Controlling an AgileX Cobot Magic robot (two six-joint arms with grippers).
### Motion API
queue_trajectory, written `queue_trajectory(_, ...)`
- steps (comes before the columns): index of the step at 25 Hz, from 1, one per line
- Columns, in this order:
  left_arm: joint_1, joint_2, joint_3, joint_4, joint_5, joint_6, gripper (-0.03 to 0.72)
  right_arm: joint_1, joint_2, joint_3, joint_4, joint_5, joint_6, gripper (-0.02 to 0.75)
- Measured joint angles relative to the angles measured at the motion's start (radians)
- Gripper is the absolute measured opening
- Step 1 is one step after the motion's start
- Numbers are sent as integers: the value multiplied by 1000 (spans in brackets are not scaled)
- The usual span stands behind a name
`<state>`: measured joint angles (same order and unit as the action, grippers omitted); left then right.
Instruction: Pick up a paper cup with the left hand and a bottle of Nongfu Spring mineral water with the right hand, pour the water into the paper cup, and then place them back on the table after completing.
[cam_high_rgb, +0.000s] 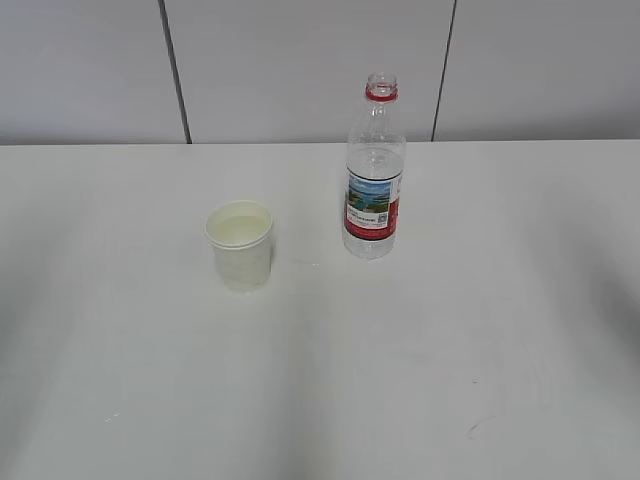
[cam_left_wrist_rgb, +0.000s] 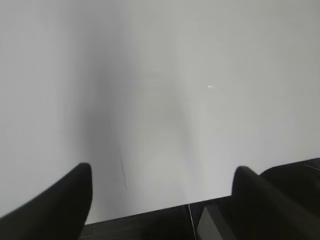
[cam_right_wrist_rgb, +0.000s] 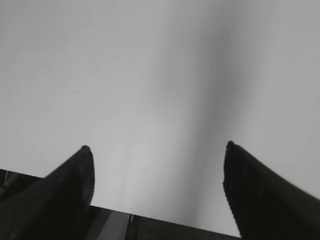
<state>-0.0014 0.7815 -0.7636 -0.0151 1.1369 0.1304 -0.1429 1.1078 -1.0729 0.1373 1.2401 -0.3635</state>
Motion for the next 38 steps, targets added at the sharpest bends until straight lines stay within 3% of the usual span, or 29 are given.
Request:
queue_trajectory(5,0,-147,65,-12,54,1,522,0,-128,143,-43,0,-6,591)
queue_trajectory(14,0,-173,142,-108,23,1,522,0,-438,393,-97,-49,0,590)
queue_trajectory(22,0,-239,150,-120,-32,1,522,0,-663,561,-72,-77,23,590)
queue_trajectory(38,0,-482,150,-122,-32,1,522,2,-995,568,-69,-85,80,587)
